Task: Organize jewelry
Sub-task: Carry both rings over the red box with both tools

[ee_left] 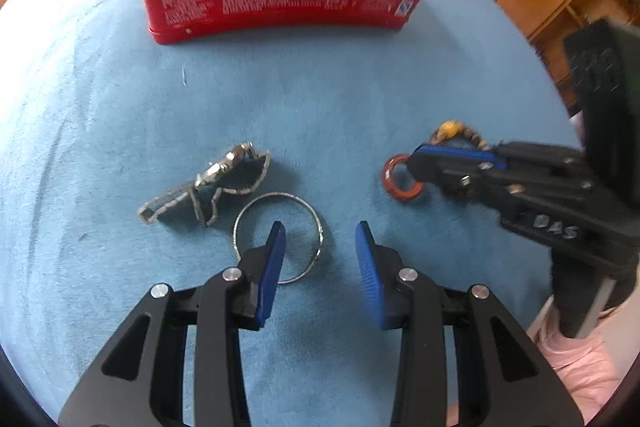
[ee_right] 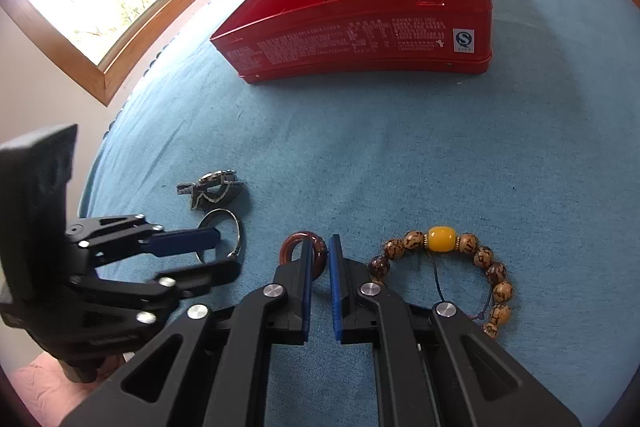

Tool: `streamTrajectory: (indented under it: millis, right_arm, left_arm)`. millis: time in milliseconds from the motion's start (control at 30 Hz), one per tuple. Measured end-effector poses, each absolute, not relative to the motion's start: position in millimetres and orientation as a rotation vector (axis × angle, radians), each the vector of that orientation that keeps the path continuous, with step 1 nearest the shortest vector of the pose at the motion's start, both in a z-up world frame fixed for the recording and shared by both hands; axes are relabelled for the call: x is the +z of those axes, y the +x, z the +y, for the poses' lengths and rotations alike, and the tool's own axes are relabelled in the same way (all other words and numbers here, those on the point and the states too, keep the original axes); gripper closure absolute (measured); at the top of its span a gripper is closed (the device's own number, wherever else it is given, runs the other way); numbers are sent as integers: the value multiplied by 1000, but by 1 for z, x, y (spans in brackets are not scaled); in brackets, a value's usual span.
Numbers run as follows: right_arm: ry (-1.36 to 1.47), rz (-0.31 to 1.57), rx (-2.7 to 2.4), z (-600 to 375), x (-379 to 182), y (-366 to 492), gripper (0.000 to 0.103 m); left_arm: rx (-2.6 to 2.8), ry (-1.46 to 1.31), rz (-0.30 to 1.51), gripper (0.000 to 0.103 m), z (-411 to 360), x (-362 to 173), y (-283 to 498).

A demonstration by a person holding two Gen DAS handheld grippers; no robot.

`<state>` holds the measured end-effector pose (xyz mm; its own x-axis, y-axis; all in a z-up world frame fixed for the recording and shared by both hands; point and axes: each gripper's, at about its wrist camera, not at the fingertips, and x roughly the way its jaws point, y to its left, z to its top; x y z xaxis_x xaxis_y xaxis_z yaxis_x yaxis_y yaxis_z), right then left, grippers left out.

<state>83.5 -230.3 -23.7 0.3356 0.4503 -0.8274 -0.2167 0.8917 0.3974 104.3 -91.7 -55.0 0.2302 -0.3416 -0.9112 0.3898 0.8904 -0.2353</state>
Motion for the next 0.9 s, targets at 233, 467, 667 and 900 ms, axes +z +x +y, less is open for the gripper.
streamTrajectory:
  millis: [233, 467, 667, 900]
  right_arm:
    - [237, 1149, 439, -231, -24, 83, 95]
    - [243, 1134, 446, -234, -18, 84, 95]
    - [237, 1107, 456, -235, -4, 84, 95]
    - [230, 1070, 458, -235, 16, 93, 96]
  left_arm:
    - [-464, 146, 1206, 101, -101, -61, 105]
    - [-479, 50, 1202, 102, -90, -53, 107]
    - [-489, -1, 1115, 102, -78, -21, 103]
    - [-487, -32, 1023, 102, -77, 17, 107]
